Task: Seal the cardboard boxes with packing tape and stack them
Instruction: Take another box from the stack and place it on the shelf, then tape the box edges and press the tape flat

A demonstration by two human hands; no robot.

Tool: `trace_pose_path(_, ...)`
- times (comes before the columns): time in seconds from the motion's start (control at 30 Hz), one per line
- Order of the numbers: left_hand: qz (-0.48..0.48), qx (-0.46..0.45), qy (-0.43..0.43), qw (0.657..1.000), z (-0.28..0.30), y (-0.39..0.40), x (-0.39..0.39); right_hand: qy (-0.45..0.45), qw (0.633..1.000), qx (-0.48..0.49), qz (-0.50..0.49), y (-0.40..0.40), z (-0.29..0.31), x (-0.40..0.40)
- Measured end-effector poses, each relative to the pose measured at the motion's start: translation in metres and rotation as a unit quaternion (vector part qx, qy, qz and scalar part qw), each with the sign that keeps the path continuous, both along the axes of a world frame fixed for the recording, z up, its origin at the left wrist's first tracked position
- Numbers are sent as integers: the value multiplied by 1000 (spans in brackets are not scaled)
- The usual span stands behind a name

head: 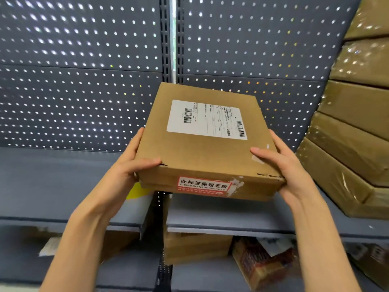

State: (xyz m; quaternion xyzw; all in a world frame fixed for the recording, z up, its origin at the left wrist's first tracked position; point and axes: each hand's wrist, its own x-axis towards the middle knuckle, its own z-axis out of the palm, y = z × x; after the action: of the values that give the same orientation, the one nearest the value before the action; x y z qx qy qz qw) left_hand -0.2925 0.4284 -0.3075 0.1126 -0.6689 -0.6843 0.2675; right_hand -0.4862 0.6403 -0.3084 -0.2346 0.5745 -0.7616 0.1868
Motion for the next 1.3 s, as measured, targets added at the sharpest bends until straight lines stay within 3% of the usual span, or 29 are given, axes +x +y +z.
trace_pose_path(0.23,60,80,-12,995,-26,40,-16,-53,998,33,13,17,-25,-27)
trace_pose_path(0.6,101,157,-71,980,-48,36,-31,-109,991,79,6,10,-50,-37)
trace_pose_path(0.87,158,153,-66,973,-46,27,-42,-108,990,80,-36,0,-47,-27)
trace_pose_path(0.93,178,69,-69,979,-46,27,-44,-96,991,73,-53,2,-46,-24)
trace_pose_path(1.0,214,-89,-95,968,-42,29,-43,-51,993,80,-69,7,-44,-20)
trace_pose_path(1.07,221,-245,-96,939,-39,34,-43,11,993,94,-73,14,-44,-16)
trace_pose_path(1.17,155,-434,-76,884,-34,54,-59,75,988,115,-65,22,-48,-8)
trace_pose_path(1.3,42,-534,-98,839,-32,96,-95,133,980,141,-48,26,-59,-2)
